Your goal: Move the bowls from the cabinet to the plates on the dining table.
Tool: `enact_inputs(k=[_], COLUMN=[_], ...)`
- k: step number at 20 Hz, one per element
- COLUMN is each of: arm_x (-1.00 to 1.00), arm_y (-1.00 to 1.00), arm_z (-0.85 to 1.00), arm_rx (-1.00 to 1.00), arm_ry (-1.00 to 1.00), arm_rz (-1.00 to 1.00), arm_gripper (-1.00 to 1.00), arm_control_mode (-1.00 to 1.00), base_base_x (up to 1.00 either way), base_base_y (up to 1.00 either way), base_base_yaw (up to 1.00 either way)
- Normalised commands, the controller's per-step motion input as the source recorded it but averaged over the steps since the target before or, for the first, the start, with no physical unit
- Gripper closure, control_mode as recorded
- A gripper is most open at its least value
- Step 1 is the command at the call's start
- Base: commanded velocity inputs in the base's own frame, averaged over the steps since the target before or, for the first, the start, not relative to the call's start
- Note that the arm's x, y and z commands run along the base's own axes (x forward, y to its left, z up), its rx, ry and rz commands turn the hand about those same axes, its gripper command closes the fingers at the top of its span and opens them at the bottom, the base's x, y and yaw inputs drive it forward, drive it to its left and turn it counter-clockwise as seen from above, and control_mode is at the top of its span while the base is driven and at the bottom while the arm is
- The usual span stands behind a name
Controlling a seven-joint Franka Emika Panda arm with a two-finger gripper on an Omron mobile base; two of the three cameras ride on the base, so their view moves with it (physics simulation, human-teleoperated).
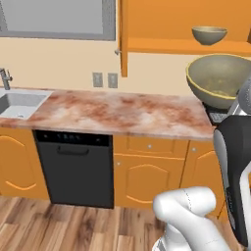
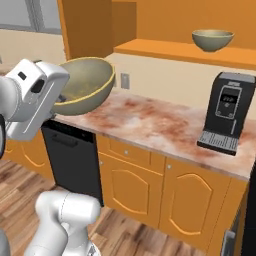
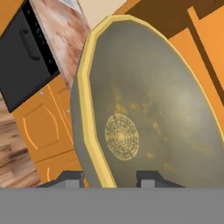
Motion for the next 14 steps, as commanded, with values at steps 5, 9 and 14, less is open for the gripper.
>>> enact_inputs(k=[5,9,14], arm_x=[0.00,0.00,0.00], arm_y=[0.00,0.00,0.00], arm_z=[0.00,0.00,0.00], arm_rx=[0.00,0.00,0.00], arm_ry=[0.00,0.00,0.00], arm_rz=[0.00,0.00,0.00], arm_gripper=[1.00,1.00,1.00], arm_control_mode=[1.00,1.00,1.00], base_base_x=[-0.18,-0.05,-0.01], base_base_y=[0.42,0.44,0.47], base_base_yaw=[0.35,0.33,0.33])
